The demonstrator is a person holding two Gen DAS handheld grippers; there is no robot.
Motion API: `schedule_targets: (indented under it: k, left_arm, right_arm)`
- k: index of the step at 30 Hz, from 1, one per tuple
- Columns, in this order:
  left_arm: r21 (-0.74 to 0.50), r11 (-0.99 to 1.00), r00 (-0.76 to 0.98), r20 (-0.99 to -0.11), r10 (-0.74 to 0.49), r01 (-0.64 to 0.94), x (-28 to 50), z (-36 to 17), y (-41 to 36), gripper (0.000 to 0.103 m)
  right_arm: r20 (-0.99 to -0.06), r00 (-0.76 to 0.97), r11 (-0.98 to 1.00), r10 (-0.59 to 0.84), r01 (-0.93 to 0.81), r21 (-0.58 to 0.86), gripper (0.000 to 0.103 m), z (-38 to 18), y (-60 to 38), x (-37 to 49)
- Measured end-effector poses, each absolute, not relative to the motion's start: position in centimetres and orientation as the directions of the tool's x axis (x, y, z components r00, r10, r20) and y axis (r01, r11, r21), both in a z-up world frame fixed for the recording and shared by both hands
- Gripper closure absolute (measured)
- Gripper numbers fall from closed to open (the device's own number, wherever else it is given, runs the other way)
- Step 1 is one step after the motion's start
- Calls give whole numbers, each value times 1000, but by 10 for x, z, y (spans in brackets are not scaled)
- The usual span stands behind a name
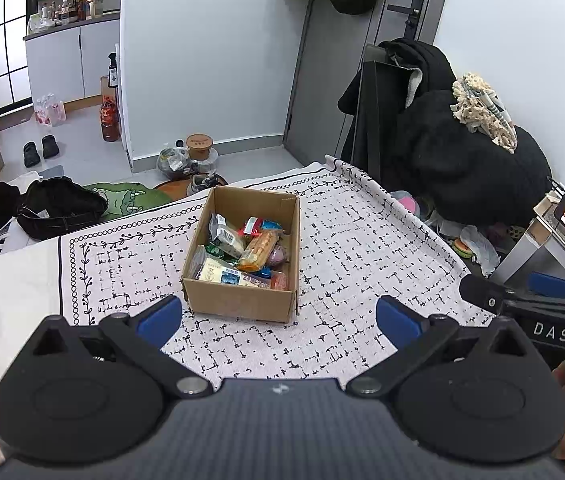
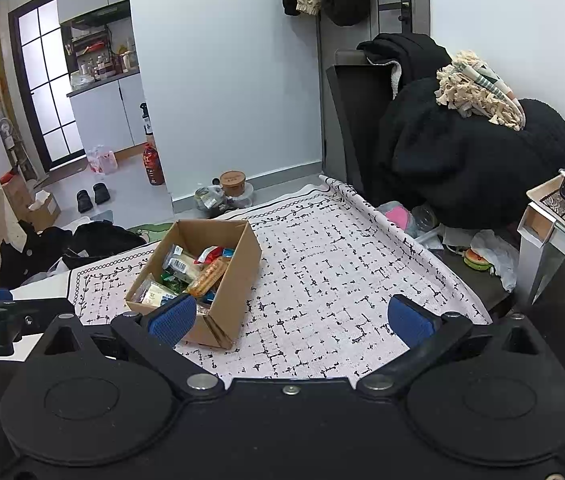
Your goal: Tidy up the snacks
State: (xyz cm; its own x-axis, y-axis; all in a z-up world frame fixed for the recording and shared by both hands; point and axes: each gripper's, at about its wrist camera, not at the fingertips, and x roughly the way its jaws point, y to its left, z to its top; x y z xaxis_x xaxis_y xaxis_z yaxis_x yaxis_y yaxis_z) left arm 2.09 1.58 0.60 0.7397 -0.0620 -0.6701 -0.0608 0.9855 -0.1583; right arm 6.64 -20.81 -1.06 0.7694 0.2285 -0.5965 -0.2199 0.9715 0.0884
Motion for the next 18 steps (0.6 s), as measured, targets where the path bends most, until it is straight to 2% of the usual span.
schedule_targets:
  k: [18]
  left_arm:
    - [-163,985,738,-671,-64,-62,20,5,15,0]
  right_arm:
    - [-604,765,972,224,-222,80,0,-11,-208,67]
